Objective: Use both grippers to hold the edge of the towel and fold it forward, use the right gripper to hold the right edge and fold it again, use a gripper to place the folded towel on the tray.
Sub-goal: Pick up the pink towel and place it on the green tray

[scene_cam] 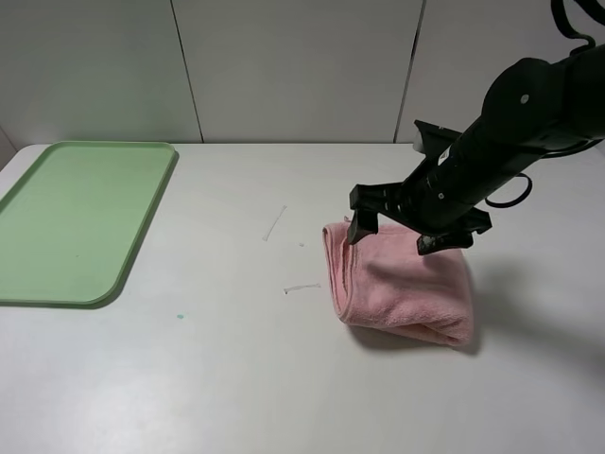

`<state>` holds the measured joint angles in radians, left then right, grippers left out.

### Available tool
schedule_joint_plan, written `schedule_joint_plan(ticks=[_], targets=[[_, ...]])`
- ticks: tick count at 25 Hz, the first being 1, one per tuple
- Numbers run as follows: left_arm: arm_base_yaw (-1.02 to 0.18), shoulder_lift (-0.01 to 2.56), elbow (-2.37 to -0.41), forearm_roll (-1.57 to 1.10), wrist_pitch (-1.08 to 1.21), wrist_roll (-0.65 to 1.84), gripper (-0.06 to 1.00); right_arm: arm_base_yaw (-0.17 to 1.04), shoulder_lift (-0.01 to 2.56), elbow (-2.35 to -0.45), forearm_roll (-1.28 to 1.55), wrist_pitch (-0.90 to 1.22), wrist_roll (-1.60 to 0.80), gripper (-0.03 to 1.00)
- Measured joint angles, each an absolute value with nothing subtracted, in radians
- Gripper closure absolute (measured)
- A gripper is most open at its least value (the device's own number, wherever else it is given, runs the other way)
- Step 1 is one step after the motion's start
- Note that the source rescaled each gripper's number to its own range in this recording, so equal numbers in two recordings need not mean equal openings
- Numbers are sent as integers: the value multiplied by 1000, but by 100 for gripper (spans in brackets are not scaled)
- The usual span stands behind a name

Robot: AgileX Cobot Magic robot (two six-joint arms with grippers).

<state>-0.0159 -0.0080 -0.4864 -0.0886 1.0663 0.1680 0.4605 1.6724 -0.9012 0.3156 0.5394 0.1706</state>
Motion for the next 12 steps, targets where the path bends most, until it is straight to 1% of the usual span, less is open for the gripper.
schedule_joint_plan(ticks=[6, 12], targets=[[-16, -8, -486, -89, 1066, 168, 4, 461, 1582, -901, 264, 566, 171, -3], [-16, -8, -486, -89, 1066, 168, 4, 461, 1482, -901, 191, 640, 183, -3]])
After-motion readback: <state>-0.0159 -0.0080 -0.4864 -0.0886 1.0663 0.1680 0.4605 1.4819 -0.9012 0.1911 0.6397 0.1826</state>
